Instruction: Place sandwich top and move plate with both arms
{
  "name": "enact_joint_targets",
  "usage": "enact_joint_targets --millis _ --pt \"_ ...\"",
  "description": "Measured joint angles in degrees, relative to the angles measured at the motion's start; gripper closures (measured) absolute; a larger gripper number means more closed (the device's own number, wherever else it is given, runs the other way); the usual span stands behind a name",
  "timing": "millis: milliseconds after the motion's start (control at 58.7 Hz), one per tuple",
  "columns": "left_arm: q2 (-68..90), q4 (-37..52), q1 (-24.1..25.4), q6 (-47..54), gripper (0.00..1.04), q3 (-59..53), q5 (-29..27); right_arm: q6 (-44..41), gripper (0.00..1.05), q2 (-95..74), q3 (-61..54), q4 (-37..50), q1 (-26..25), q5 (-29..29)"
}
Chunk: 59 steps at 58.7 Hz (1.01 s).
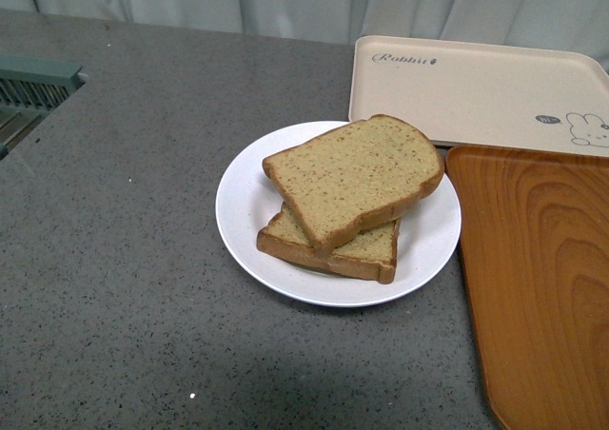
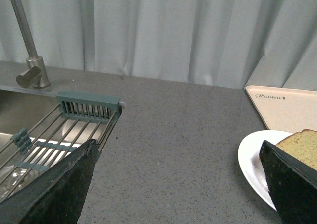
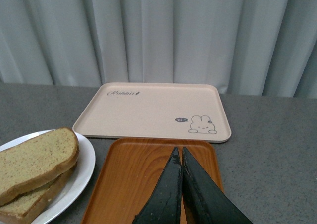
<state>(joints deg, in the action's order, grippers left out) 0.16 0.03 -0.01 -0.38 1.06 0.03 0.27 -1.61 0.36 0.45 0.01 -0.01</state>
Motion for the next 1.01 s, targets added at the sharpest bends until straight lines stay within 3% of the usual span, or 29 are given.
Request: enact_joint_targets --millis 545,733,818,869,1006 --pt "0.0 0.0 0.0 0.0 0.06 0.0 0.0 0.0 1.04 1.3 0.0 -0.3 0.0 -0.1" --pt "0.2 -0.3 -0.2 -0.7 0.06 0.1 -0.6 -0.1 0.65 1.3 0.0 -0.3 0.0 0.0" --pt "7.2 -9.9 -3.9 -12.7 0.06 3.7 -11.8 -0.1 0.5 1.3 0.0 -0.4 0.0 -0.1" --pt "12.1 -10.2 -5.4 -20.0 0.06 4.1 -15.8 -0.1 0.43 1.4 0.0 -0.3 0.0 0.0" --pt "34.6 7.5 -7.5 -41.1 0.06 4.6 -18.0 -0.1 0.13 1.4 0.0 -0.3 0.0 -0.1"
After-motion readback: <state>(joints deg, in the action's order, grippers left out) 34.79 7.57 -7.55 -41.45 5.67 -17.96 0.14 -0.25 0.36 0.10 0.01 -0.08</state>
